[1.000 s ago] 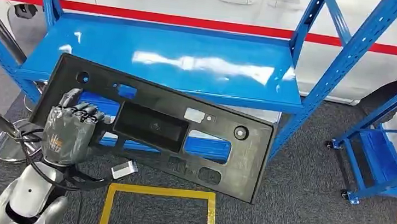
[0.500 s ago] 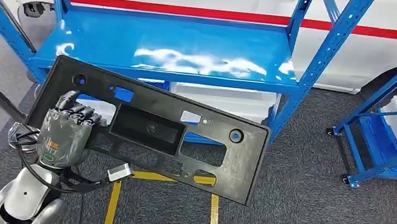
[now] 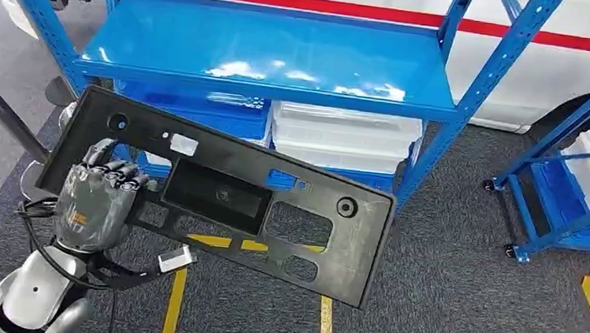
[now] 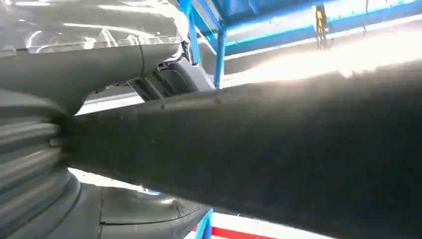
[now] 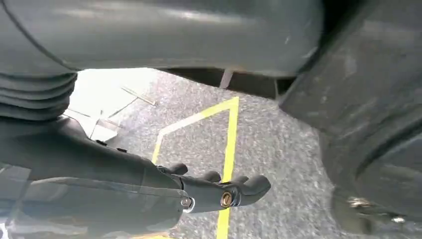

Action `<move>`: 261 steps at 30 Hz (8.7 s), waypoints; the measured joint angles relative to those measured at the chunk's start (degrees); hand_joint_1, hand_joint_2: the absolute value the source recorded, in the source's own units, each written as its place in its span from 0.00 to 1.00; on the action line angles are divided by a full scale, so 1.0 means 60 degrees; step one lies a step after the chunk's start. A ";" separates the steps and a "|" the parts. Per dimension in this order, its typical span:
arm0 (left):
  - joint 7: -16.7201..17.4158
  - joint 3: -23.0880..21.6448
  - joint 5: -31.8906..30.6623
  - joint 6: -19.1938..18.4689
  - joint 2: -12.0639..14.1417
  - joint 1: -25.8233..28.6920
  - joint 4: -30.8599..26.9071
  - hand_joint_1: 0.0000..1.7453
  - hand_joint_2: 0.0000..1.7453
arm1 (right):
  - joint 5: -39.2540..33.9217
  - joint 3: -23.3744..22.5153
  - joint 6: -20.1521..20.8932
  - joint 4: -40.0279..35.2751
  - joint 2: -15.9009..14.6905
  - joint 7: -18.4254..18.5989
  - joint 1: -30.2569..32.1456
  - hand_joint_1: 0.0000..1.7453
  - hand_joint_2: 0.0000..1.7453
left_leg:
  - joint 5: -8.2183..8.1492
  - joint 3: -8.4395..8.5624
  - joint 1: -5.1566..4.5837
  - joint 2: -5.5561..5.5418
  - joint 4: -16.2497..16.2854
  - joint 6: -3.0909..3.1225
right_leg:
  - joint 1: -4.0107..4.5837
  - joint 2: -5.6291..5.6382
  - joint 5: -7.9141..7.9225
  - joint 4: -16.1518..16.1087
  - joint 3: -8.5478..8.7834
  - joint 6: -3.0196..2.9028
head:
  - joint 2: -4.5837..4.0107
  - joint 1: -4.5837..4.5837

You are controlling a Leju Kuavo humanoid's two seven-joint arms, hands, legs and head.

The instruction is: Take the parts from the cabinet and place them on the table.

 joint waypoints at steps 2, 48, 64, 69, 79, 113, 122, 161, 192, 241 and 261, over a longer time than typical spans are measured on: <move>-0.0183 0.0048 0.0000 -0.0058 -0.0022 0.0164 0.0040 1.00 1.00 | -0.0022 0.0004 0.0033 0.0000 0.0000 0.0000 -0.0021 0.00 0.00 | 0.0163 -0.0164 -0.0073 -0.0008 -0.0007 0.0015 | 0.0209 0.0014 0.0487 -0.1541 0.1069 -0.0415 | 0.0000 0.0000; -0.1206 0.4375 0.1727 -0.0728 -0.0758 0.2819 0.1581 1.00 1.00 | -0.0969 0.1417 0.0481 0.0539 -0.0095 -0.0678 -0.0128 0.00 0.00 | -0.0269 0.0536 0.0382 0.0371 0.1302 -0.0993 | 0.0070 -0.0248 0.1337 -0.2230 -0.0354 -0.0329 | 0.0000 -0.0014; -0.1395 0.4488 0.1071 -0.0452 -0.0816 0.3033 0.1377 1.00 1.00 | -0.0849 0.1748 0.0459 0.0390 -0.0095 -0.0590 -0.0173 0.00 0.00 | -0.0148 0.0248 0.0223 -0.0702 -0.0079 -0.0390 | 0.0010 0.0890 0.0467 -0.2428 0.0950 -0.0287 | 0.0000 0.0000; -0.1392 0.4594 0.1034 -0.0415 -0.0834 0.3099 0.1381 1.00 1.00 | -0.0816 0.1836 0.0470 0.0382 -0.0098 -0.0597 -0.0137 0.00 0.00 | -0.0076 0.0047 0.0221 -0.0753 -0.0060 -0.0658 | -0.0035 0.0261 0.0731 -0.2944 0.1101 -0.0377 | 0.0000 -0.0004; -0.1399 0.4674 0.1035 -0.0346 -0.0841 0.3077 0.1399 1.00 1.00 | -0.0718 0.1967 0.0561 0.0375 -0.0138 -0.0714 -0.0044 0.00 0.00 | -0.0433 0.0580 0.0135 0.0458 -0.0135 -0.0605 | 0.0122 -0.0903 0.0597 -0.2392 0.0701 -0.0287 | 0.0000 0.0000; -0.2204 0.5672 0.1036 -0.0098 -0.0667 0.2857 0.2007 1.00 1.00 | -0.1114 0.2463 0.0259 0.0291 -0.0277 -0.0594 0.0016 0.00 0.00 | -0.0233 0.0467 -0.0005 0.0364 -0.0245 -0.0264 | 0.0227 -0.1473 0.0539 -0.2516 0.0878 -0.0309 | 0.0000 -0.0004; -0.1570 0.4568 0.0317 -0.0597 -0.0791 0.2348 0.1752 1.00 1.00 | -0.1628 0.2299 0.0430 0.0357 -0.0240 -0.0834 -0.0039 0.00 0.00 | 0.0035 0.0329 0.0139 -0.0705 -0.0266 -0.0166 | -0.0092 0.0016 0.0150 -0.1087 0.0336 0.0012 | 0.0000 0.0000; -0.1111 0.3690 0.0248 -0.0798 -0.0856 0.2385 0.1552 1.00 1.00 | -0.1778 0.2565 0.0623 0.0634 -0.0204 -0.1198 -0.0063 0.00 0.00 | -0.0095 -0.0336 0.0115 -0.0510 0.0339 -0.0571 | -0.0106 0.0213 0.0561 -0.2688 0.1027 -0.0342 | 0.0000 -0.0004; -0.1209 0.3920 0.0368 -0.0481 -0.0867 0.2770 0.1610 1.00 1.00 | -0.1789 0.2954 0.0758 0.0710 -0.0215 -0.1392 -0.0045 0.00 0.00 | -0.0124 -0.0429 0.0093 -0.0510 0.0428 -0.0544 | -0.0102 0.0150 0.0638 -0.2732 0.0976 -0.0314 | 0.0000 -0.0004; -0.1890 0.4411 0.1857 -0.0754 -0.0962 0.1947 0.1282 1.00 1.00 | -0.2197 0.3614 0.0758 0.0710 -0.0255 -0.1450 -0.0042 0.00 0.00 | 0.0123 0.0131 0.0016 -0.0306 -0.0251 -0.0092 | -0.0047 -0.0081 -0.0904 0.0164 -0.0277 0.0135 | 0.0000 -0.0003; -0.2251 0.4393 0.2452 -0.0568 -0.1013 0.1922 0.1224 1.00 1.00 | -0.2280 0.4011 0.0776 0.0710 -0.0306 -0.1446 0.0036 0.00 0.00 | 0.0214 -0.0041 0.0232 0.0489 0.0194 -0.0755 | -0.0064 -0.0924 0.0575 -0.2594 0.0895 -0.0180 | 0.0000 -0.0004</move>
